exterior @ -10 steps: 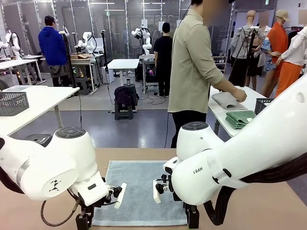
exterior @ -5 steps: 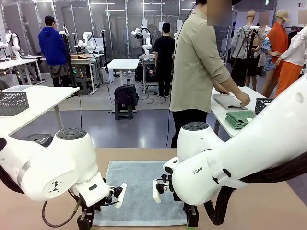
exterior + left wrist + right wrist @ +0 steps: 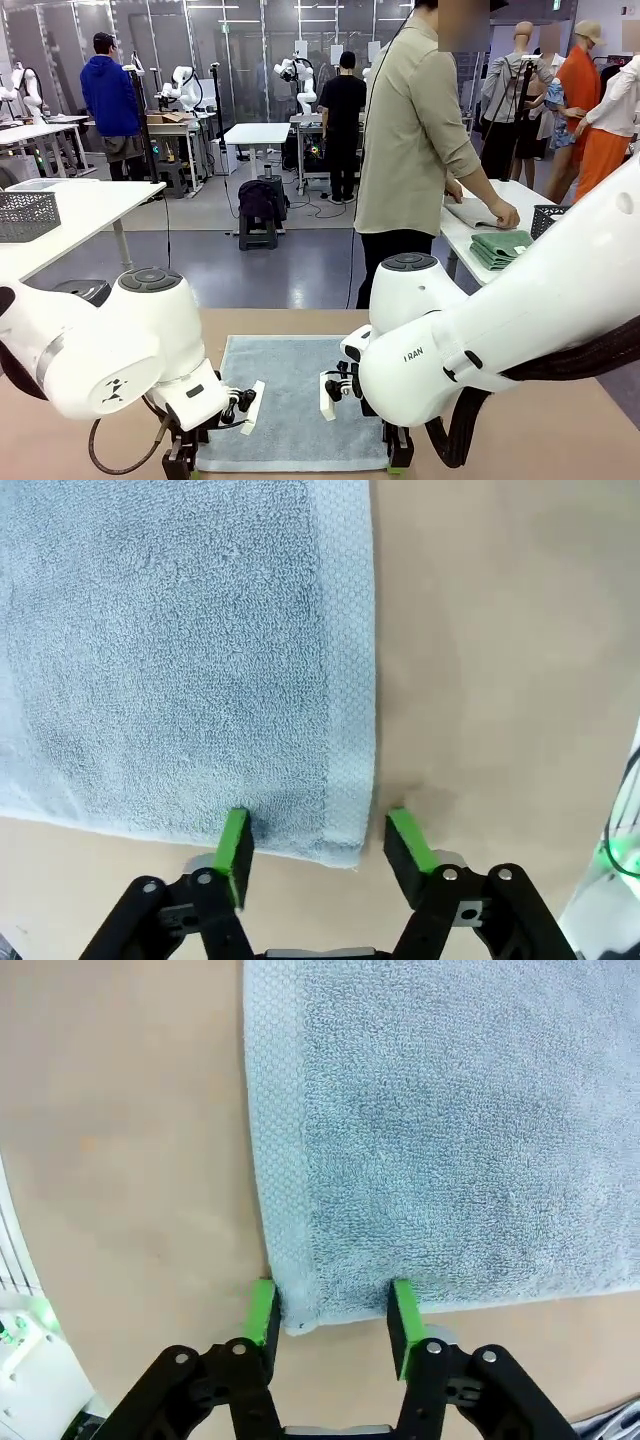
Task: Fold the towels and place them in the basket.
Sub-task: When a person lays out a Towel with hook on the table, fold it in half twice.
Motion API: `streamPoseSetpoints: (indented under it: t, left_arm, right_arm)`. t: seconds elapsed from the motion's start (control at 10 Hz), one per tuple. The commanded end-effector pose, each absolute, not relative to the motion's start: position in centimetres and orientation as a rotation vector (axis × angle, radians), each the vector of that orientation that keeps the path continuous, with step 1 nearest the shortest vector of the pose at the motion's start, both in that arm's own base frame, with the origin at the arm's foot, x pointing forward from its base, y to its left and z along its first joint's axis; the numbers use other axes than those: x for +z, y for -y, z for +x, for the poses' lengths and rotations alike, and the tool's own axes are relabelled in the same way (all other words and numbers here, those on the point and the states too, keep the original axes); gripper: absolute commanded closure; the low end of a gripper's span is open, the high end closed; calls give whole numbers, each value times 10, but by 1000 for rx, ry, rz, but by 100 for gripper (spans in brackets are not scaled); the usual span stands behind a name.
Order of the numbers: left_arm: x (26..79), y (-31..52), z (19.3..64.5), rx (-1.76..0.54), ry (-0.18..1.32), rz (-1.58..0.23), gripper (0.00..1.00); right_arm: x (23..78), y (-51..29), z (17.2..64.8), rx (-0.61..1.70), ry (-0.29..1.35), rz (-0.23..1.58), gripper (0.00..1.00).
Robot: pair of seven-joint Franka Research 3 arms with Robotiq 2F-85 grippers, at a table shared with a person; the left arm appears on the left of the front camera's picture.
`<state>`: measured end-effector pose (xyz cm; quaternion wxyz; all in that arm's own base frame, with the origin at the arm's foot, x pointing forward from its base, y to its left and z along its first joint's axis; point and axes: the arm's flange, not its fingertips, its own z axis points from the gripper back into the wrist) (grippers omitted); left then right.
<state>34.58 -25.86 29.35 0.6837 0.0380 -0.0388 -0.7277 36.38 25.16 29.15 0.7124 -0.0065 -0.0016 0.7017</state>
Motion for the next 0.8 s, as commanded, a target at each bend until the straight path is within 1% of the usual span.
streamPoseSetpoints:
  t: [0.0,0.2,0.3,0.4,0.5,0.7]
  left_arm:
    - [286,261,348,-1614,112,121,41]
    - [286,262,349,-1611,114,125,41]
    - [287,263,349,-1612,115,137,60]
    - [287,264,349,-1614,118,136,60]
    - [288,264,350,-1611,120,122,65]
    - [290,265,351,-1619,120,123,65]
  right_arm:
    - [285,-247,363,1580,18,-19,45]
    - [284,-246,364,1577,10,-11,45]
    - [284,-246,365,1574,5,-5,65]
    - [284,-246,365,1579,15,-17,65]
    - [285,-246,365,1577,17,-20,65]
    - [286,-245,366,1575,7,-11,65]
